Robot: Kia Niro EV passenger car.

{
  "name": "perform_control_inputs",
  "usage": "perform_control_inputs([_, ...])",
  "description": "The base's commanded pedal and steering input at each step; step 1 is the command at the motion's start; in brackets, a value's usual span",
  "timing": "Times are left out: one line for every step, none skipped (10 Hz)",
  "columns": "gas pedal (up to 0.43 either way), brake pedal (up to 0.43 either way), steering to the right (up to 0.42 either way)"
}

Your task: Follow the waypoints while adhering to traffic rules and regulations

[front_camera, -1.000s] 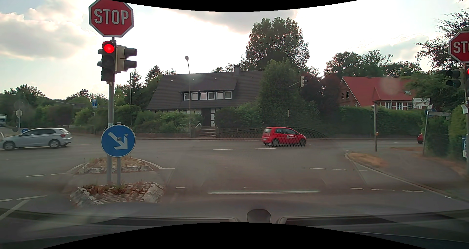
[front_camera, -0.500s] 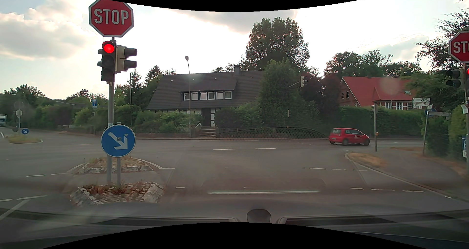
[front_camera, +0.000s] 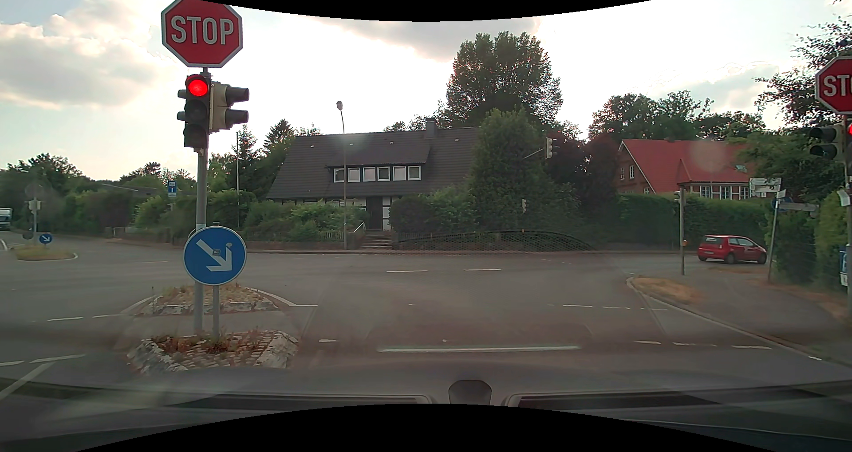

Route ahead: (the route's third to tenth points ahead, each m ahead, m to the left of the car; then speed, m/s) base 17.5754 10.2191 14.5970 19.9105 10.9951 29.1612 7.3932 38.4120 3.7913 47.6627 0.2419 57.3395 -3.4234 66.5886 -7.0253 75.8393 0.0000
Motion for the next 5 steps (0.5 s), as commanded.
perform_control_inputs([0.0, 0.25, -0.005])
perform_control_inputs([0.0, 0.25, -0.005])
perform_control_inputs([0.0, 0.25, -0.005])
perform_control_inputs([0.0, 0.25, -0.005])
perform_control_inputs([0.0, 0.25, -0.005])
